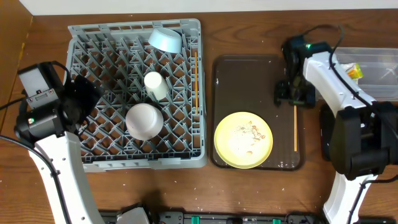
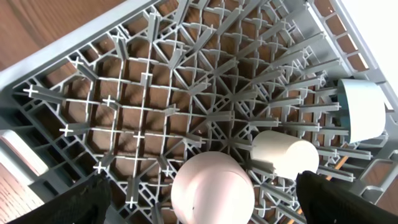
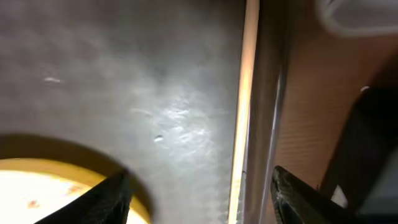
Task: Sort waste into correct bins and load items into the dishwasher
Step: 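Return the right gripper to the tray and grasp the second chopstick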
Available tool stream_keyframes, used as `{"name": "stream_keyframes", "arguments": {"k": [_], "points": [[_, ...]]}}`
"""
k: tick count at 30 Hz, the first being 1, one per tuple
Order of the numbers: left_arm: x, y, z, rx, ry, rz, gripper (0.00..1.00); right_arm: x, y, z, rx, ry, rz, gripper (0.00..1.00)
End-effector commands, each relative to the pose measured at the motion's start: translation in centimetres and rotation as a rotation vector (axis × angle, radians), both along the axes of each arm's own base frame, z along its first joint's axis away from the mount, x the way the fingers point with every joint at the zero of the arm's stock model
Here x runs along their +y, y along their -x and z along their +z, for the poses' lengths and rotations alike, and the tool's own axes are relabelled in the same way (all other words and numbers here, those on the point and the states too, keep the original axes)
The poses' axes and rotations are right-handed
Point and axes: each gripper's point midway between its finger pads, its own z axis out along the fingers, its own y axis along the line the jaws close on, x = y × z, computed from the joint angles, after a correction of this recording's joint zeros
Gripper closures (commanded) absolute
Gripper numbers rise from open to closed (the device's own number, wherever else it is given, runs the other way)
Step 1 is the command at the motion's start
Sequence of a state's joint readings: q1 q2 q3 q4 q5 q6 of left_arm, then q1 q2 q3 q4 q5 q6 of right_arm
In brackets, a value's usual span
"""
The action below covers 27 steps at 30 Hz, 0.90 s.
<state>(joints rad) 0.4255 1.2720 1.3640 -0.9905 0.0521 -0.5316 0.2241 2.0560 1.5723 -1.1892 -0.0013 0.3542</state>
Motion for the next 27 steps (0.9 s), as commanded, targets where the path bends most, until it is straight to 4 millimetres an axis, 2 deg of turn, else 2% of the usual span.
{"name": "stream_keyframes", "arguments": {"k": [1, 6, 12, 18, 19, 21, 24, 27], "points": [[0.3, 0.1, 0.1, 0.001, -0.005, 0.017, 0.04, -0.3, 1.4, -1.5, 0.026, 0.025, 0.024, 0.31], [0.3, 0.1, 0.1, 0.001, -0.005, 0.017, 0.04, -0.5, 2.1, -3.0, 0.038, 0.019, 0.019, 0.30], [0.3, 0.1, 0.1, 0.001, -0.005, 0.017, 0.04, 1.6, 2.2, -4.1, 0.027, -0.114, 0.084, 0.31], [0.3, 0.1, 0.1, 0.001, -0.005, 0.017, 0.04, 1.4, 2.4, -5.4, 0.013, -0.108, 0.084, 0.34], [0.3, 0.1, 0.1, 0.001, -0.005, 0.017, 0.04, 1.4, 2.5, -5.6, 0.010, -0.109, 0.084, 0.39], [0.3, 0.1, 0.1, 0.001, -0.005, 0.017, 0.04, 1.4, 2.4, -6.0, -0.003, -0.111, 0.085, 0.66], [0.3, 0.1, 0.1, 0.001, -0.005, 0.017, 0.04, 1.7, 1.6, -6.1, -0.032, -0.121, 0.073, 0.99], [0.3, 0.1, 0.1, 0.001, -0.005, 0.017, 0.04, 2.8, 0.1, -5.0, -0.070, -0.170, 0.034, 0.99]]}}
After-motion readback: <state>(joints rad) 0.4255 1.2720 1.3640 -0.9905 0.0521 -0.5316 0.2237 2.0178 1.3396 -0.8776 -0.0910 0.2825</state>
